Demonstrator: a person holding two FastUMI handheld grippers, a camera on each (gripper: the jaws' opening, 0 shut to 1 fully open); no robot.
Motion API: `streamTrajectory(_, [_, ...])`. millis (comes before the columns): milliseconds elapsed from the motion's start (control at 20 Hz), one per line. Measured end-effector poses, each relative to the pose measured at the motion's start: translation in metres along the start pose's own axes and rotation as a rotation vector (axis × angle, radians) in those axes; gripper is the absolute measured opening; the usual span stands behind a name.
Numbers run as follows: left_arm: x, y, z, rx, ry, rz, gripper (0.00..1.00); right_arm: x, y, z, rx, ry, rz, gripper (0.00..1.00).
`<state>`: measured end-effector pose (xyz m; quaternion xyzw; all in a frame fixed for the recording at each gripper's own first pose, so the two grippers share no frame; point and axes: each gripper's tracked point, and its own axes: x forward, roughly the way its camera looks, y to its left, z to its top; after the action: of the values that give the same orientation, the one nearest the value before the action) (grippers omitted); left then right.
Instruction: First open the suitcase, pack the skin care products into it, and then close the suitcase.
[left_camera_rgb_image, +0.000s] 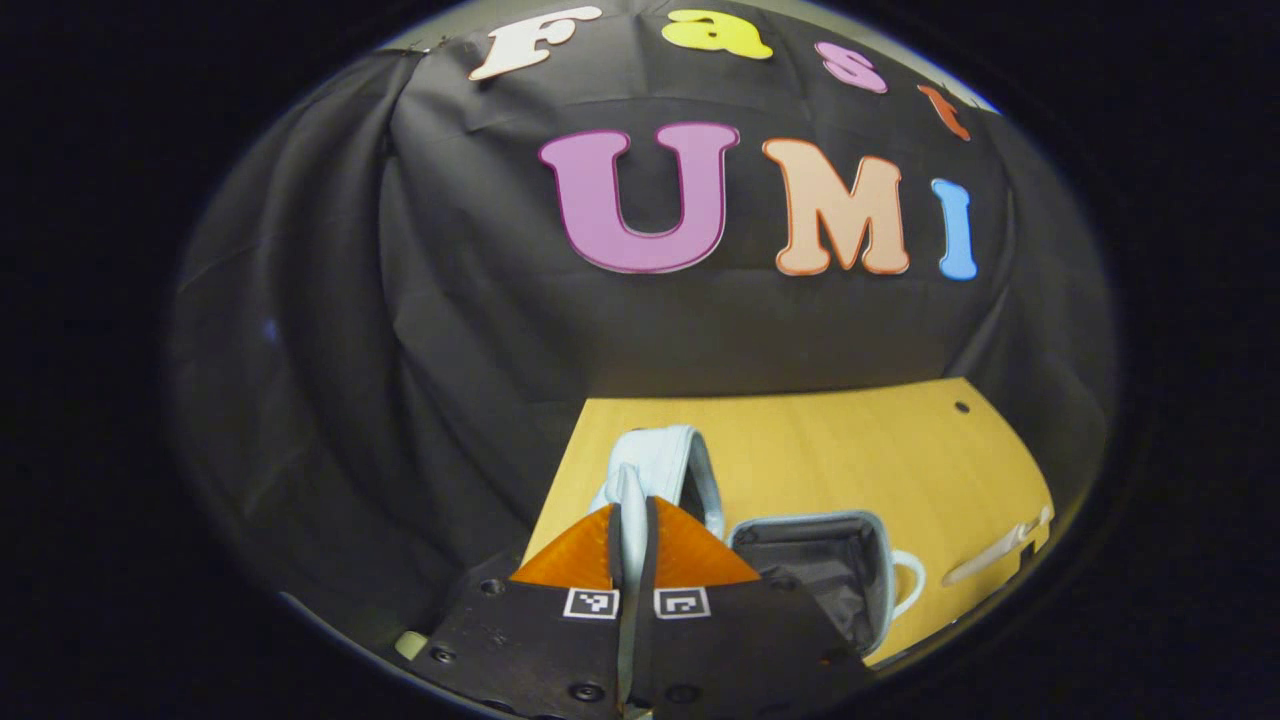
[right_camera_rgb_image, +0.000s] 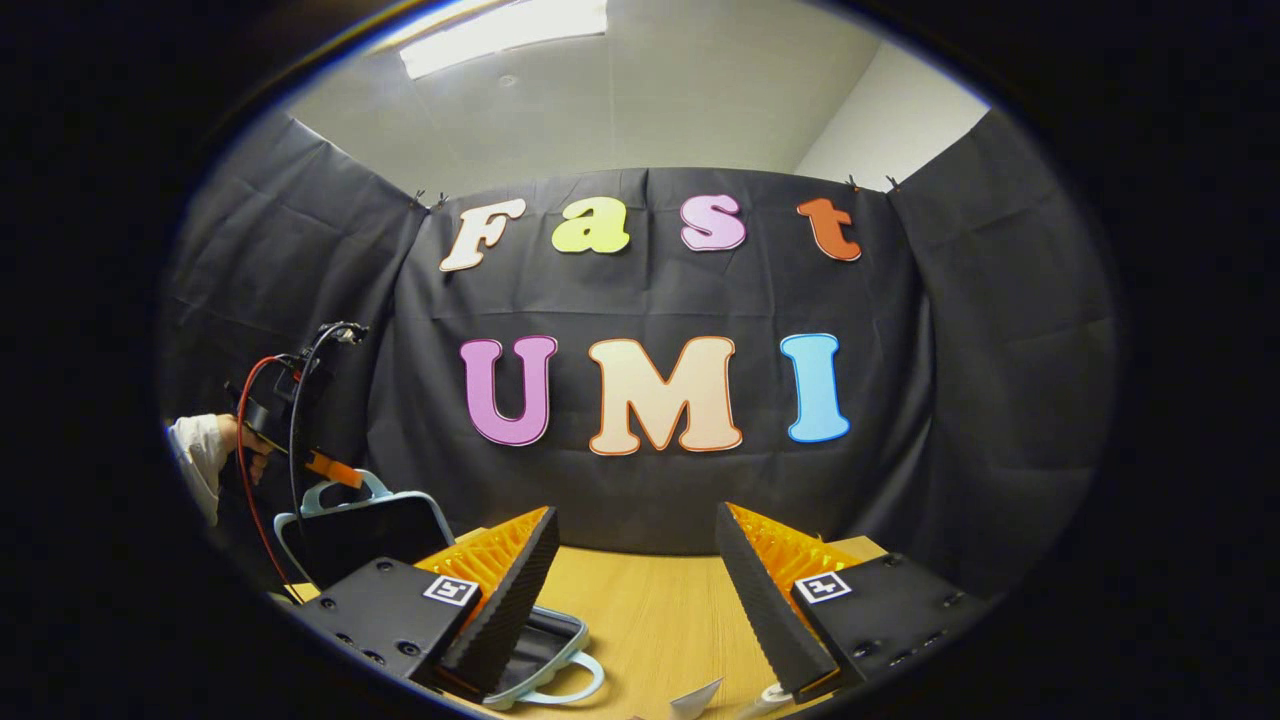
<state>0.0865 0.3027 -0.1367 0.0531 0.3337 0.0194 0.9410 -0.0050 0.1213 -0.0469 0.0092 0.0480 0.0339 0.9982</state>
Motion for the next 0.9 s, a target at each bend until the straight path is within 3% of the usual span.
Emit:
streamTrajectory(400, [0.050,0.084,-0.046,-0.006,0.125,0.081,0.00,0.006,0.018,-0.006,-0.029,0.023,-0.008,0.99])
streamTrajectory(750, [0.088,0.121,-0.107,-0.085,0.210,0.133,0.00,0.012,0.019,-0.011,-0.062,0.048,-0.021,0.99])
streamTrajectory(900, [0.096,0.137,-0.120,-0.148,0.194,0.166,0.00,0.011,0.020,-0.010,-0.088,0.052,-0.025,0.99])
